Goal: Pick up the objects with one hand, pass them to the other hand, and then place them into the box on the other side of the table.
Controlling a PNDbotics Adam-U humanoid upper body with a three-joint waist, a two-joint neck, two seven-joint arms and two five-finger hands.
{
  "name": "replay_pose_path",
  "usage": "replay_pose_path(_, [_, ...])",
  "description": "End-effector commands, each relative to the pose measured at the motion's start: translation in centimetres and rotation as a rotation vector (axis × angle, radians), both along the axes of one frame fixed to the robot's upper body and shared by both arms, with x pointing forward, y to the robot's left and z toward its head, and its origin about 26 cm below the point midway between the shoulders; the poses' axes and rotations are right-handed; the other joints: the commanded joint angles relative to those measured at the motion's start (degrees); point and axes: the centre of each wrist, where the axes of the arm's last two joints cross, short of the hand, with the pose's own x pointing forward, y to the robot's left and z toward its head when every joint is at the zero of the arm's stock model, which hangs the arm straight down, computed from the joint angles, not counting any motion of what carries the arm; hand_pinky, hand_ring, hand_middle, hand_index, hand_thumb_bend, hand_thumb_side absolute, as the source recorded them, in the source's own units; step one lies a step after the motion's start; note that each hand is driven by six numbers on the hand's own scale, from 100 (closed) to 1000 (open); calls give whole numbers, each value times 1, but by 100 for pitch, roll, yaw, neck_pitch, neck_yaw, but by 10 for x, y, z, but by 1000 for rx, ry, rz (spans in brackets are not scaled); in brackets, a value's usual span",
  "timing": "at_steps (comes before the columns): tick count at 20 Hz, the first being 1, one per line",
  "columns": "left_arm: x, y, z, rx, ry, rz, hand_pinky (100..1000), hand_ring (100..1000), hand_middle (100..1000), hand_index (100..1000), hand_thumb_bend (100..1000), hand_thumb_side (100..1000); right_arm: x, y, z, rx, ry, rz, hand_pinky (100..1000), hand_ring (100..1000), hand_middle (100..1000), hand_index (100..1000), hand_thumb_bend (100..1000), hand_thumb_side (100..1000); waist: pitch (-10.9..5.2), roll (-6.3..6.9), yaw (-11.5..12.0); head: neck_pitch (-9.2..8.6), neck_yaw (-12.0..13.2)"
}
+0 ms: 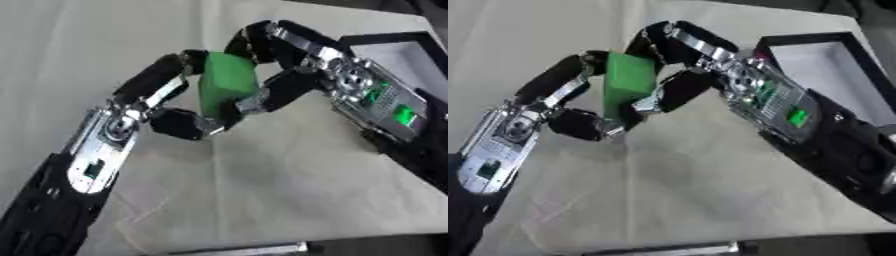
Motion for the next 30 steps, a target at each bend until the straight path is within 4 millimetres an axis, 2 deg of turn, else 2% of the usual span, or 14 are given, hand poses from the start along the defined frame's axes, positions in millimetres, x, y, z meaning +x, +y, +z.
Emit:
replay_pose_path(1, [1,0,1,19,-17,1,795,734,712,776,389,588,-1,-11,16,-10,-57,-36,571,503,322,437,655,100,-137,99,-21,31,-29])
replay_pose_path(4, [1,1,0,37,-24,-1,795,737,712,779,411,518,-1,-14,17,-8,-60,-45,570,502,321,436,656,100,-146,101,-32,31,-27])
replay_pose_path(7, [1,1,-2,58,-29,-2,796,738,713,780,345,425,-1,-16,18,-3,-58,-51,569,502,321,436,656,100,-154,102,-40,31,-30])
replay_pose_path(8, [1,1,-2,66,-29,-3,798,739,713,779,289,351,-1,-16,18,-2,-58,-53,568,502,321,436,656,100,-156,102,-43,31,-29])
replay_pose_path(9, [1,1,-3,73,-29,-3,798,739,713,779,274,332,-1,-17,18,-1,-57,-55,568,502,321,436,656,100,-158,101,-45,31,-29])
replay_pose_path(10, [1,1,-3,80,-28,-2,800,740,712,779,233,265,-1,-18,18,0,-57,-57,568,502,321,436,656,100,-162,101,-48,31,-28])
replay_pose_path(12, [1,1,-5,95,-25,-2,804,744,715,781,208,212,-1,-19,18,1,-58,-62,568,502,321,436,656,100,-167,100,-52,31,-28])
replay_pose_path(15, [2,2,-8,123,-17,-1,811,748,719,789,220,214,-1,-21,18,0,-60,-71,568,502,321,436,656,100,-182,100,-60,31,-32])
replay_pose_path(19, [2,3,-11,159,-17,-8,819,757,728,801,301,281,-1,-24,20,1,-68,-82,567,502,321,436,657,100,-200,105,-72,31,-42])
replay_pose_path(20, [2,4,-11,165,-20,-8,821,760,732,804,373,355,-1,-25,20,1,-69,-85,567,501,320,435,657,100,-204,106,-74,31,-45])
replay_pose_path(24, [3,5,-11,180,-35,-4,831,770,742,816,484,436,-1,-27,20,1,-69,-92,567,501,321,436,657,100,-210,108,-72,31,-50])
replay_pose_path(27, [3,6,-12,202,-48,2,843,783,748,826,491,436,-2,-28,20,3,-70,-100,568,500,321,436,657,100,-212,109,-68,31,-43])
replay_pose_path(30, [3,7,-13,213,-49,3,845,784,748,828,424,369,-2,-30,20,3,-68,-107,570,500,321,436,657,100,-220,107,-75,31,-39])
